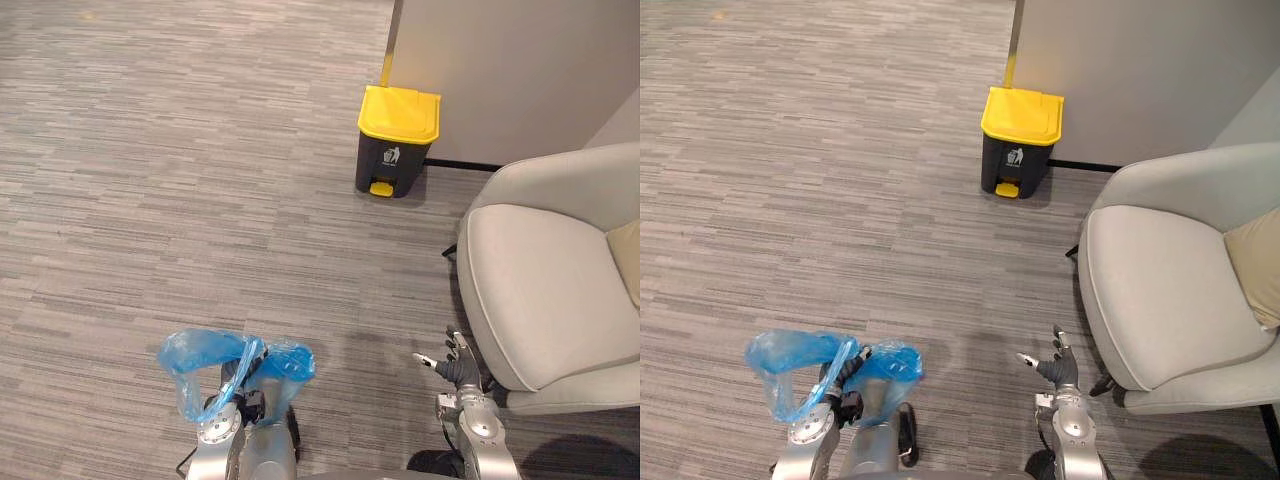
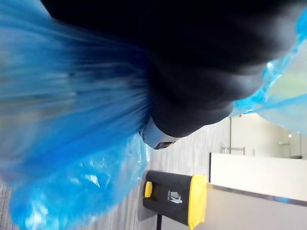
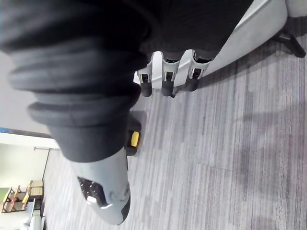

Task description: Gather rubbish on tea table into small bin, then transfer packed bag to large trash can.

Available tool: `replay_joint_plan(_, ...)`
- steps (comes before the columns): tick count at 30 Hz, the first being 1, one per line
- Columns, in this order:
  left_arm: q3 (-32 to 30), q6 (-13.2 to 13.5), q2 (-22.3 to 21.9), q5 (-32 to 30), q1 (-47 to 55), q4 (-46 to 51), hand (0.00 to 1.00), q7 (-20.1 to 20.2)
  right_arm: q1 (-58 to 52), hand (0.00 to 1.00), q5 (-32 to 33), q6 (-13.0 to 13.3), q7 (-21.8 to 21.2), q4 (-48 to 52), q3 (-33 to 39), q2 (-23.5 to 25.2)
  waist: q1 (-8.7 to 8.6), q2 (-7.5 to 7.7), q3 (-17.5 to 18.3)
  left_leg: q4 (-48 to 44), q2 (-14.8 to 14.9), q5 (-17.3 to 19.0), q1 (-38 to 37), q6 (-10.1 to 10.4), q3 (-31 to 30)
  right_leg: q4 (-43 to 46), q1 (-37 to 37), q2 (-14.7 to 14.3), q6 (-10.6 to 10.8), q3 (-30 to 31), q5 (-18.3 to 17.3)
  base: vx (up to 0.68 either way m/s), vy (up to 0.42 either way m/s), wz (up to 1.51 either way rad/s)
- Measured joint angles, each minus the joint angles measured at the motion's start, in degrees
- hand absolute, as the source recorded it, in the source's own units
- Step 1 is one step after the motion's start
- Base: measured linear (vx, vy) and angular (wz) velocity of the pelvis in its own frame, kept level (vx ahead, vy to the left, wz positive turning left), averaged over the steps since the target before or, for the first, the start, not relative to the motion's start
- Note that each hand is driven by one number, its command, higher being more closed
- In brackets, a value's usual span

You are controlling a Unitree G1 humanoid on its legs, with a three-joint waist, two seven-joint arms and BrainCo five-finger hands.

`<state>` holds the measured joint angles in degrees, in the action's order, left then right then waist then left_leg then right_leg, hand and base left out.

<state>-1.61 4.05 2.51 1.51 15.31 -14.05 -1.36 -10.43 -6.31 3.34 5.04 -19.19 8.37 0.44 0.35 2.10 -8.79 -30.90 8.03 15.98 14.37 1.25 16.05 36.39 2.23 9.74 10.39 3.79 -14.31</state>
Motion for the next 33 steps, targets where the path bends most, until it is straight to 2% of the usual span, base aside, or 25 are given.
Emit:
replay_joint_plan(1, 0.52, -0.04, 0.67, 0.04, 0.05, -0.05, 1.0, -0.14, 0.19, 0.0, -0.15, 0.0, -0.11, -1.61, -0.12, -0.01, -0.39, -0.13, -0.2, 2.53, -0.13, 0.48, -3.1, -0.73, 1.63, 8.92, -4.36, 0.81, 2.13, -0.53, 1.54, 0.31, 0.008, -0.33)
replay_joint_plan(2, 0.57, -0.04, 1.92, 0.05, -0.15, -0.04, 1.0, -0.32, 0.76, 0.0, -0.51, -0.09, -0.22, -2.98, -0.44, -0.03, -0.76, 0.03, -0.21, 4.9, -0.19, 0.53, -6.07, -0.65, 2.48, 15.18, -9.07, 1.31, -0.6, -2.84, -0.21, 0.32, -0.018, -0.32)
replay_joint_plan(3, 0.56, -0.04, 2.42, 0.06, -0.17, -0.05, 1.0, -0.38, 1.06, 0.0, -0.58, -0.09, -0.26, -3.21, -0.57, -0.03, -1.04, -0.08, -0.28, 6.29, -0.14, 0.55, -7.63, -0.52, 2.83, 17.08, -11.24, 1.37, -2.04, -4.58, -1.12, 0.35, -0.058, -0.35)
replay_joint_plan(4, 0.56, -0.03, 2.86, 0.11, -0.16, -0.05, 1.0, -0.81, 1.42, 0.0, -0.63, -0.09, -0.23, -3.27, -0.61, -0.09, -1.4, -1.05, -0.86, 9.2, 0.01, 0.3, -10.87, 0.13, 3.86, 18.46, -15.15, 1.35, -4.78, -8.26, -2.67, 0.28, -0.063, -0.28)
replay_joint_plan(5, 0.54, -0.01, 2.83, 0.11, -0.21, -0.04, 1.0, -1.19, 1.58, 0.0, -0.79, -0.08, -0.23, -3.29, -0.62, -0.27, -1.74, -1.15, -0.92, 10.7, 0.16, 0.17, -12.51, 0.48, 4.46, 18.17, -17.24, 1.35, -5.9, -10.18, -3.31, 0.36, -0.106, -0.3)
replay_joint_plan(6, 0.33, 0.05, 2.67, 0.12, -0.38, -0.04, 1.0, -1.34, 2.18, 0.0, -1.02, -0.09, -0.21, -3.56, -0.78, -0.8, -2.48, -1.41, -1.04, 12.7, 0.74, -0.14, -14.81, 2.07, 5.21, 15.0, -20.82, 1.22, -7.51, -14.32, -4.19, 0.37, -0.143, -0.23)
replay_joint_plan(7, -0.06, 0.2, 2.7, 0.12, -0.58, -0.09, 1.0, -1.32, 2.8, 0.0, -1.04, -0.09, -0.17, -3.76, -1.42, -1.46, -2.8, -1.39, -1.0, 13.48, 1.4, 0.21, -16.22, 3.32, 5.81, 8.45, -24.01, 0.93, -7.84, -18.18, -3.89, 0.38, -0.163, -0.22)
replay_joint_plan(8, -0.33, 0.23, 2.83, 0.12, -0.74, -0.27, 1.0, -1.33, 2.99, 0.0, -1.05, -0.08, -0.17, -3.83, -1.53, -1.62, -2.79, -0.86, -0.86, 13.35, 1.44, 0.58, -16.92, 4.24, 6.22, 3.09, -25.02, 0.45, -9.27, -19.61, -2.01, 0.56, -0.215, -0.31)
replay_joint_plan(9, -1.13, -0.01, 2.45, 0.12, -2.4, -4.22, 1.0, -1.33, 3.59, 0.0, -1.07, -0.15, 0.06, -6.01, -1.33, -3.26, -2.74, -2.03, -0.73, 12.67, 3.16, 1.87, -18.3, 6.37, 4.42, -8.31, -22.32, -3.56, -14.18, -21.22, 7.38, 0.58, -0.182, -0.43)
replay_joint_plan(10, -1.28, -0.17, 2.25, 0.13, -2.81, -4.72, 1.0, -1.33, 4.29, 0.0, -1.07, -0.3, 0.1, -6.81, -1.28, -3.53, -2.41, -2.67, -0.56, 12.66, 3.72, 1.58, -17.65, 6.09, 3.42, -10.17, -21.8, -4.84, -14.76, -20.94, 7.9, 0.5, -0.143, -0.47)
replay_joint_plan(12, -1.21, -0.08, 2.08, 0.09, -3.36, -4.83, 1.0, -1.2, 5.0, 0.0, -1.08, -0.33, 0.11, -6.88, -0.15, -3.77, -2.78, -2.99, -0.7, 15.08, 2.54, 1.59, -16.95, 6.02, 0.88, -11.71, -21.27, -5.4, -14.89, -20.87, 7.9, 0.25, -0.065, -0.19)
replay_joint_plan(13, -1.17, 0.11, 1.41, 0.09, -4.3, -4.79, 1.0, -1.13, 4.75, 0.0, -1.08, -0.42, 0.22, -6.86, 1.24, -4.18, -2.88, -3.57, -0.95, 16.66, 2.05, -1.22, -17.07, 5.04, -0.08, -12.22, -19.85, -6.14, -14.75, -21.29, 7.18, 0.33, -0.088, 0.06)
replay_joint_plan(14, -1.27, 0.41, 1.15, 0.09, -4.6, -4.78, 1.0, -1.14, 4.24, 0.0, -1.08, -0.55, 0.28, -6.76, 1.8, -4.1, -2.8, -3.43, -1.17, 12.44, 2.96, -2.37, -17.08, 4.99, -0.54, -12.39, -17.19, -6.56, -14.06, -21.68, 4.37, 0.28, -0.08, 0.1)
replay_joint_plan(15, -1.22, 0.38, 0.92, 0.09, -4.59, -4.78, 1.0, -1.11, 3.62, 0.0, -1.08, -0.56, 0.27, -6.6, 1.8, -4.07, -2.78, -3.4, -1.26, 8.89, 3.45, -2.37, -16.78, 4.99, -1.71, -12.58, -15.78, -6.69, -13.98, -22.14, 3.82, 0.36, -0.084, 0.21)
replay_joint_plan(16, -1.24, 0.38, -0.4, 0.1, -4.1, -4.27, 1.0, -1.01, 1.69, 0.0, -1.06, -0.66, 0.25, -4.45, 1.73, -4.08, -2.6, -4.32, -1.7, -4.08, 6.55, -3.43, -13.11, 4.84, -2.8, -14.84, -11.38, -8.01, -14.02, -23.18, 3.04, 0.3, -0.057, 0.16)
replay_joint_plan(18, -1.26, 0.37, -1.41, 0.13, -3.08, -2.99, 1.0, -0.81, 0.37, 0.0, -1.04, -0.69, 0.26, -1.51, 1.01, -3.9, -2.14, -5.14, -2.04, -17.02, 10.16, -7.88, -7.8, 3.64, -3.59, -17.52, -7.49, -9.6, -14.47, -23.05, 2.69, 0.25, 0.006, -0.08)
replay_joint_plan(20, -1.27, 0.35, -1.82, 0.13, -2.6, -1.98, 1.0, -0.16, 0.07, 0.0, -1.01, -0.7, 0.44, 1.65, 0.74, -2.84, -0.34, -5.0, -2.23, -27.16, 11.93, -4.71, -1.15, 2.8, -3.42, -21.17, -3.46, -10.44, -14.55, -21.57, 2.62, 0.31, 0.069, -0.31)
replay_joint_plan(23, -1.72, 0.32, -1.79, 0.12, -2.63, -2.02, 1.0, -0.11, 1.32, 0.0, -1.0, -0.8, 0.98, 2.18, 0.73, -2.48, 1.1, -3.79, -2.8, -20.83, 9.09, -0.28, 4.5, 1.22, -3.26, -23.98, -0.25, -9.29, -13.45, -19.9, 2.32, 0.27, 0.117, -0.23)
replay_joint_plan(25, -1.93, 0.24, -1.69, 0.1, -2.63, -2.1, 1.0, -0.06, 2.31, 0.0, -1.01, -0.84, 1.15, 2.02, 0.67, -1.96, 1.29, -2.76, -3.4, -11.92, 6.11, -0.18, 6.59, 1.31, -3.36, -24.78, 1.2, -7.28, -11.23, -18.86, 1.79, 0.29, 0.222, -0.18)
replay_joint_plan(26, -1.9, 0.25, -1.77, 0.1, -2.71, -2.22, 1.0, -0.05, 2.55, 0.0, -1.0, -0.8, 1.37, 1.61, 1.0, -2.39, 1.67, -2.57, -3.49, -2.35, 3.8, -2.1, 6.95, 2.13, -3.82, -24.43, 1.7, -5.77, -8.78, -18.19, 0.8, 0.31, 0.274, -0.22)
replay_joint_plan(27, -1.83, 0.25, -2.04, 0.09, -2.53, -2.26, 1.0, -0.05, 2.43, 0.0, -1.0, -0.79, 1.46, 1.29, 1.34, -3.09, 1.79, -3.24, -3.1, 4.08, 3.3, -5.39, 6.21, 2.49, -4.68, -24.23, 1.86, -5.8, -7.42, -17.74, 0.08, 0.34, 0.297, -0.21)
replay_joint_plan(28, -2.37, 0.21, -1.56, 0.08, -2.91, -3.83, 1.0, -0.12, 3.26, 0.0, -1.01, -0.91, 1.54, -1.9, 1.34, -3.01, 2.18, -2.21, -3.21, 6.82, 1.67, -10.91, 4.59, 0.29, -3.68, -24.45, 2.81, -4.51, -6.11, -16.4, -0.73, 0.28, 0.228, -0.08)
replay_joint_plan(30, -2.63, 0.13, -0.75, 0.1, -3.23, -4.21, 1.0, -0.25, 3.02, 0.0, -1.01, -1.34, 1.49, -3.03, 0.72, -2.52, 1.91, -0.48, -2.45, 6.12, -1.11, -8.53, 4.68, -1.18, -3.16, -26.15, 3.4, -2.18, -5.9, -14.82, -0.29, 0.35, 0.251, 0.08)
replay_joint_plan(32, -3.08, 0.09, -0.46, 0.1, -2.84, -4.21, 1.0, -0.49, 3.39, 0.0, -1.04, -1.37, 1.35, -3.46, 0.67, -2.36, 2.24, -0.43, -2.43, 2.41, -1.84, -4.02, 4.5, -2.24, -2.04, -25.31, 4.6, -0.52, -4.77, -14.19, -0.74, 0.36, 0.248, -0.11)
replay_joint_plan(33, -2.92, -0.05, 0.03, 0.09, -1.65, -4.37, 1.0, -0.78, 4.24, 0.0, -1.07, -1.34, 1.29, -4.53, 0.68, -2.23, 2.13, -0.47, -2.45, 2.42, -2.7, -1.58, 1.69, -2.61, -0.88, -17.63, 2.97, 1.45, -3.73, -13.02, -1.37, 0.32, 0.206, -0.3)
